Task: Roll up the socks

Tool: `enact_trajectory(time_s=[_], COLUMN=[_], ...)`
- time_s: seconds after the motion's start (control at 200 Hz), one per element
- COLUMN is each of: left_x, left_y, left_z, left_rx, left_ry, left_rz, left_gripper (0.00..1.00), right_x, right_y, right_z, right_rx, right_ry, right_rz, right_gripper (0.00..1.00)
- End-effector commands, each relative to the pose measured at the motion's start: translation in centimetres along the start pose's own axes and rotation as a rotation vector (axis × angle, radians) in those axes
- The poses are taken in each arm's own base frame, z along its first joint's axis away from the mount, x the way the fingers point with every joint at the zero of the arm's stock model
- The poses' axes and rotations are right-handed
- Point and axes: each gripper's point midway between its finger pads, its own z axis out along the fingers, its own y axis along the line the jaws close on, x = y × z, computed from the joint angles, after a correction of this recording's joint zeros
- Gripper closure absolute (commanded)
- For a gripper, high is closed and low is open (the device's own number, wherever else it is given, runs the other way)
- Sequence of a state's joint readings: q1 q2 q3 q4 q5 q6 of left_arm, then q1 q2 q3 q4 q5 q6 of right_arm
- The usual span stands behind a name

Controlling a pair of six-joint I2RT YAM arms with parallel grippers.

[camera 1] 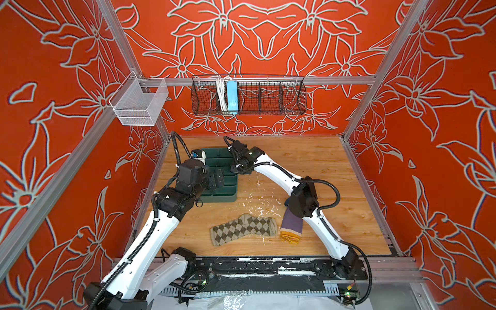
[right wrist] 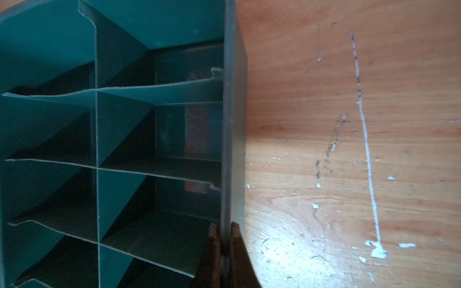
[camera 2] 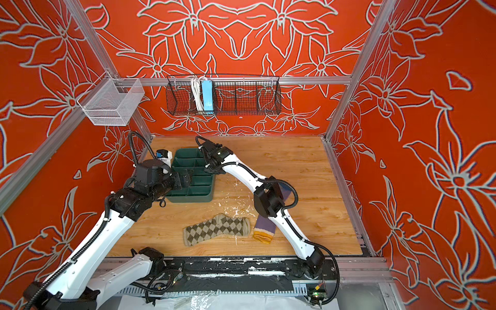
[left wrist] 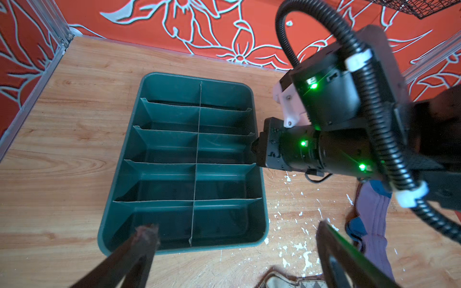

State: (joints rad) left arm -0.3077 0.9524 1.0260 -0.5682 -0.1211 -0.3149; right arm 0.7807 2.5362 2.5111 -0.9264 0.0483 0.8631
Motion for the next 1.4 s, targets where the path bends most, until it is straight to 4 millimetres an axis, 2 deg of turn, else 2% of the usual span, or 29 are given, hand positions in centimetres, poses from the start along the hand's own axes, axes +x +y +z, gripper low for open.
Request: enact_trajectory(time_s=[0.0, 0.065, 0.145, 0.26, 0.35, 0.38, 0.435, 0.515, 0.585, 0.66, 0.676, 0.811, 0.856, 0.936, 1.081, 1.251, 1.396], left_x=[-0.2, -0.2, -0.2, -0.4, -0.7, -0.8, -0.7, -0.9, -1.0, -1.0, -0.5, -0.1, 0.1, 0.5, 1.7, 2.2, 2.2], left_y=[-0.1, -0.6, -1.4, -3.3, -4.6, -4.9, -5.3, -4.7, -4.7, -5.3, -5.5, -8.0, -9.1, -10.6, -11.6, -10.9, -10.4], left_z=[-0.3, -0.4, -0.4, -0.8, -1.1, -1.1, -1.1, -0.6, -0.3, 0.1, 1.0, 2.3, 2.5, 3.0, 4.0, 4.2, 4.1], left_rx=[0.015, 0.039, 0.091, 0.194, 0.267, 0.284, 0.307, 0.271, 0.267, 0.289, 0.287, 0.395, 0.435, 0.478, 0.485, 0.431, 0.410], left_ry=[-0.006, -0.007, -0.005, -0.004, -0.007, -0.008, -0.009, -0.022, -0.014, 0.011, 0.038, 0.096, 0.114, 0.152, 0.209, 0.207, 0.188], left_rz=[-0.014, -0.014, -0.016, -0.013, -0.017, -0.023, -0.019, -0.073, -0.107, -0.107, -0.102, -0.077, -0.052, -0.026, 0.013, 0.049, 0.070], left_gripper=[0.03, 0.03, 0.03, 0.03, 0.03, 0.03, 0.03, 0.03, 0.03, 0.03, 0.03, 0.03, 0.03, 0.03, 0.03, 0.03, 0.03], right_x=[-1.4, -1.9, -3.1, -4.6, -5.1, -5.2, -5.2, -4.7, -3.9, -2.1, -1.7, 1.7, 2.7, 4.1, 5.3, 5.8, 6.2], right_y=[0.5, 0.7, 0.5, -0.6, -2.6, -3.5, -5.6, -9.8, -13.8, -18.2, -18.9, -23.7, -24.9, -26.5, -27.5, -29.1, -29.1], right_z=[-0.6, -1.8, -4.2, -8.5, -11.6, -12.3, -14.1, -16.0, -17.3, -17.7, -17.8, -17.7, -17.4, -16.3, -13.2, -9.8, -7.3], right_rx=[-0.031, -0.038, -0.031, -0.043, -0.074, -0.078, -0.078, -0.036, 0.012, 0.062, 0.066, 0.077, 0.091, 0.108, 0.114, 0.173, 0.157], right_ry=[-0.043, -0.064, -0.111, -0.158, -0.166, -0.164, -0.167, -0.161, -0.158, -0.132, -0.128, -0.095, -0.087, -0.064, 0.012, 0.080, 0.122], right_rz=[0.035, -0.008, -0.059, -0.115, -0.126, -0.122, -0.111, -0.079, -0.040, -0.004, 0.001, 0.044, 0.058, 0.075, 0.063, 0.063, 0.068], right_gripper=[0.96, 0.81, 0.64, 0.48, 0.39, 0.35, 0.34, 0.32, 0.32, 0.32, 0.32, 0.32, 0.25, 0.19, 0.15, 0.13, 0.12])
